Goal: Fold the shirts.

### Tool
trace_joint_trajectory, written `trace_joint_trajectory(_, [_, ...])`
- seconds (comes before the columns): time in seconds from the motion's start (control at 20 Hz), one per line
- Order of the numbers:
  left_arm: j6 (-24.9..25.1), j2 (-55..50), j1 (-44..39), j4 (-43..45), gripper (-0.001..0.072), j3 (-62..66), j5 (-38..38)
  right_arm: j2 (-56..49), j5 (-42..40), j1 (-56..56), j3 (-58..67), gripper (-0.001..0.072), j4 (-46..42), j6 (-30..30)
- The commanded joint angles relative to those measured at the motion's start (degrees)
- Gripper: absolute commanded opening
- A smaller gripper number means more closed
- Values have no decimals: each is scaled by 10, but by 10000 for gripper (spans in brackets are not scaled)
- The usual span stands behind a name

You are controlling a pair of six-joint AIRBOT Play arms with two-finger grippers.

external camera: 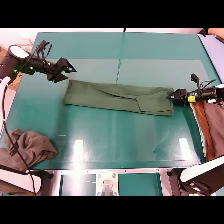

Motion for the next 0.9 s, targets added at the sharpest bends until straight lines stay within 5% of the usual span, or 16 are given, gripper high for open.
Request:
trace_joint_trajectory(0.0, [10, 0, 0, 0, 712, 1, 0, -1, -57, 28, 0, 704, -37, 1])
trace_joint_trajectory(0.15, [11, 0, 0, 0, 711, 1, -6, -1, -89, 52, 0, 694, -37, 9])
trace_joint_trajectory(0.2, [11, 0, 0, 0, 711, 1, -12, -1, -90, 58, 0, 541, -37, 25])
trace_joint_trajectory(0.25, [17, 0, 0, 0, 711, 1, -18, -1, -89, 62, 0, 311, -37, 38])
trace_joint_trajectory(0.3, [23, 0, 0, -1, 709, 1, -24, -1, -89, 64, 0, 227, -37, 53])
trace_joint_trajectory(0.35, [25, 0, -3, 0, 560, 1, -25, -1, -88, 65, 0, 103, -37, 63])
trace_joint_trajectory(0.4, [33, 0, -10, -1, 254, 1, -24, -1, -87, 66, 0, 22, -37, 64])
trace_joint_trajectory(0.45, [46, 0, -23, -2, 27, 1, -18, -1, -87, 68, 0, 22, -35, 64])
trace_joint_trajectory(0.65, [82, -5, -123, 0, 23, -7, 75, 0, -76, 71, 32, 19, -23, 74])
trace_joint_trajectory(0.85, [101, -67, -252, 0, 23, -8, 199, 0, 17, 74, 130, 19, -21, 114])
